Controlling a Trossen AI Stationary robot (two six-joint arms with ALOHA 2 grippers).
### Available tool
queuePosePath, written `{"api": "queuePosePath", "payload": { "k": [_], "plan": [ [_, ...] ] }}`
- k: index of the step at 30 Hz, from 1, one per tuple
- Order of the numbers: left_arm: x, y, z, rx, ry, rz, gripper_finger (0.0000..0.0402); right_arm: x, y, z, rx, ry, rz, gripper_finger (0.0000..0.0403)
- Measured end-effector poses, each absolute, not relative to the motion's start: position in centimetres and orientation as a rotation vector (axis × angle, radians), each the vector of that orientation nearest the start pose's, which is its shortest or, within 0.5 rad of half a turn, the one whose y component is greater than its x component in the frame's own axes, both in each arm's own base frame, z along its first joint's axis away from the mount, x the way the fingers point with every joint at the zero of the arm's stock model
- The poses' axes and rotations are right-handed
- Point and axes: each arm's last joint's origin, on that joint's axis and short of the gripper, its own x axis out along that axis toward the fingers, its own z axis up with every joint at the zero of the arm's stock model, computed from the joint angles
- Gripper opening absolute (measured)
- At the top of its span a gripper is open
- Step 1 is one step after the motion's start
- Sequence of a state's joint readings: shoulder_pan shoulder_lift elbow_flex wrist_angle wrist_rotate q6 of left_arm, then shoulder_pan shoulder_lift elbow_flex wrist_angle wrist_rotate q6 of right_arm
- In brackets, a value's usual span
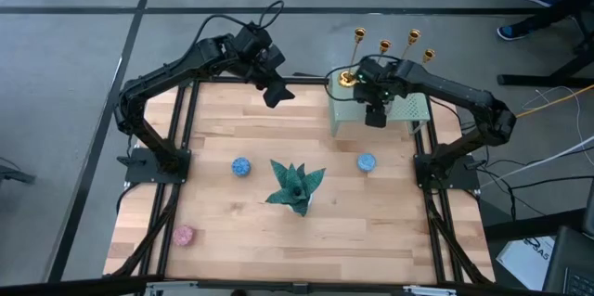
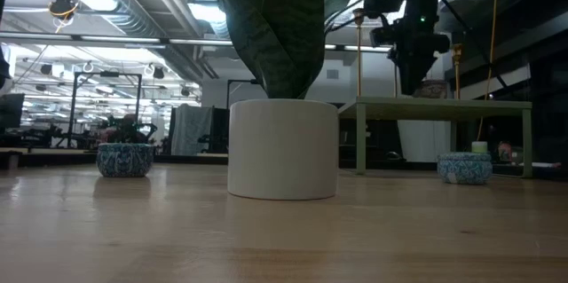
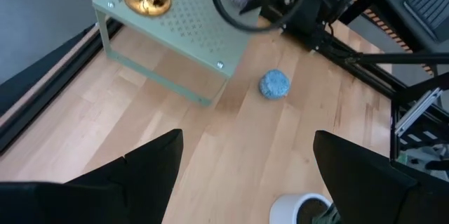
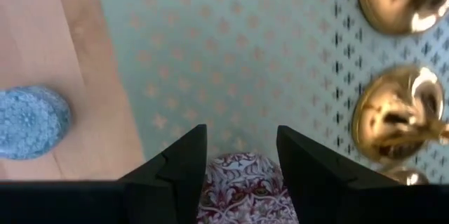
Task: Stock candles and holders on shelf
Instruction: Put the red scented candle on the shelf
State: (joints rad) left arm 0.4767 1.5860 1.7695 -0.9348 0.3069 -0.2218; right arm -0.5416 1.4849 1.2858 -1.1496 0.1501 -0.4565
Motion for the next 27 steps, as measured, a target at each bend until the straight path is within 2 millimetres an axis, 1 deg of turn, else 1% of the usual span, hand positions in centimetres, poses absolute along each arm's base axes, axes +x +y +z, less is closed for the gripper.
{"api": "queuePosePath", "payload": {
  "k": [6, 16, 19, 23, 27],
  "plan": [
    [29.0, 14.0, 40.4, -0.509, 0.703, 0.242, 0.0317, 21.9, -14.9, 28.8, -0.076, 1.438, -0.297, 0.0176],
    [29.0, 14.0, 40.4, -0.498, 0.704, 0.237, 0.0317, 19.5, -14.6, 30.1, -0.073, 1.478, -0.283, 0.0176],
    [29.0, 14.0, 40.4, -0.494, 0.705, 0.239, 0.0317, 19.0, -14.4, 30.9, -0.084, 1.426, -0.313, 0.0176],
    [29.0, 14.0, 40.4, -0.484, 0.705, 0.236, 0.0317, 18.3, -13.7, 32.6, -0.083, 1.278, -0.327, 0.0172],
    [29.0, 14.1, 40.4, -0.474, 0.707, 0.258, 0.0317, 17.6, -12.3, 33.7, -0.090, 1.207, -0.270, 0.0155]
  ]
}}
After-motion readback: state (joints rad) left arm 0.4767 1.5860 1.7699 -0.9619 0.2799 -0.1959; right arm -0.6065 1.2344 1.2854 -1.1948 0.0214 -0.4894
